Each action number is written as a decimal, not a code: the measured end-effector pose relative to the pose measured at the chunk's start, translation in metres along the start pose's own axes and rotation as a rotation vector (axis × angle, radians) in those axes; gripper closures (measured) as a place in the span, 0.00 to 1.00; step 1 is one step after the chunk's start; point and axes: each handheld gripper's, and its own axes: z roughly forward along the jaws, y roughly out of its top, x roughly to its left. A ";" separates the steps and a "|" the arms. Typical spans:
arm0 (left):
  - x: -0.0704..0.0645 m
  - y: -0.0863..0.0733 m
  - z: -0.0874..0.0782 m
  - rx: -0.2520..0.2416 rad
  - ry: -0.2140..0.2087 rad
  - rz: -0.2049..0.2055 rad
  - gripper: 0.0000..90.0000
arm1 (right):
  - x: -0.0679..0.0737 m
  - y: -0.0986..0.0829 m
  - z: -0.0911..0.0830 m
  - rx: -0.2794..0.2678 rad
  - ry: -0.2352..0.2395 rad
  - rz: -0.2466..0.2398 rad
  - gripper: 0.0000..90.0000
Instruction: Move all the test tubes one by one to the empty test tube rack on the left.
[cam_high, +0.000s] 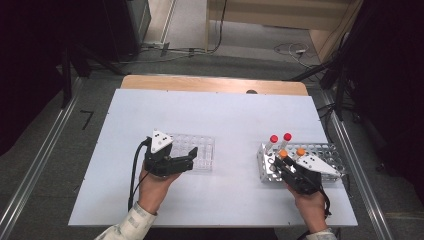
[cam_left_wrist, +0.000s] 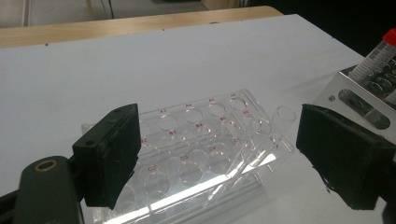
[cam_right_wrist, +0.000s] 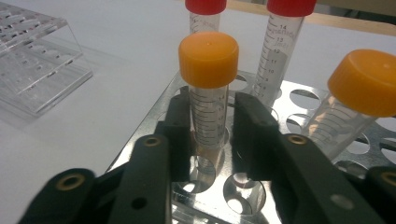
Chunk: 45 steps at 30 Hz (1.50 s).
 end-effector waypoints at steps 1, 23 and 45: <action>0.000 0.000 0.000 0.002 -0.001 0.000 0.16 | 0.000 0.000 -0.001 -0.005 0.001 -0.003 0.79; 0.000 0.002 -0.002 -0.010 -0.009 -0.005 0.17 | 0.009 0.041 -0.045 -0.148 0.033 -0.013 0.79; -0.006 0.005 -0.010 -0.027 -0.035 0.000 0.18 | 0.083 0.046 -0.012 -0.085 0.242 -0.122 0.79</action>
